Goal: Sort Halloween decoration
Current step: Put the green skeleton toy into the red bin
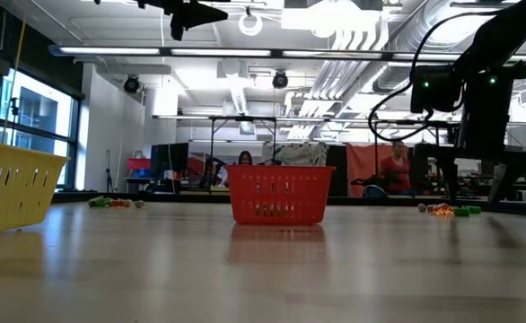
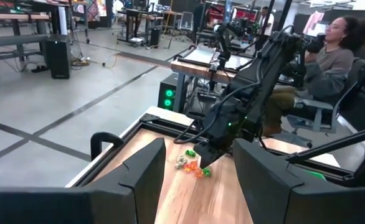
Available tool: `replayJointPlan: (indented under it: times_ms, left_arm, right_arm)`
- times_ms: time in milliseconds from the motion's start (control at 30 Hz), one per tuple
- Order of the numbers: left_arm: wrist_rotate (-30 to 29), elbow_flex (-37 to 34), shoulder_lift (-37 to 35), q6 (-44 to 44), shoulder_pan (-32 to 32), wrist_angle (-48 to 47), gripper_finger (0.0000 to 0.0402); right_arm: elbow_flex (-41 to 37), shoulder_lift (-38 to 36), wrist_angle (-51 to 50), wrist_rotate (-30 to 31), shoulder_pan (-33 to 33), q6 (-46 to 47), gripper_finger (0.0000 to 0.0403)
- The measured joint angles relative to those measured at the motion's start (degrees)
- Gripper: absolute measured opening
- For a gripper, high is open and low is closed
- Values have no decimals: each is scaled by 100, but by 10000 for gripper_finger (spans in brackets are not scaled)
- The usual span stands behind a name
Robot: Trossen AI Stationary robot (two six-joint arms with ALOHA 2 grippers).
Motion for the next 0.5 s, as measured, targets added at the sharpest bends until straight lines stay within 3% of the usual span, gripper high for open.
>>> replayJointPlan:
  times_ms: [267,500]
  left_arm:
    - [-2,0,0,56,0,0,177]
    - [-2,2,0,56,0,0,177]
  right_arm:
    - [42,683,206,-19,2,248,226]
    - [229,733,-26,-112,108,429,210]
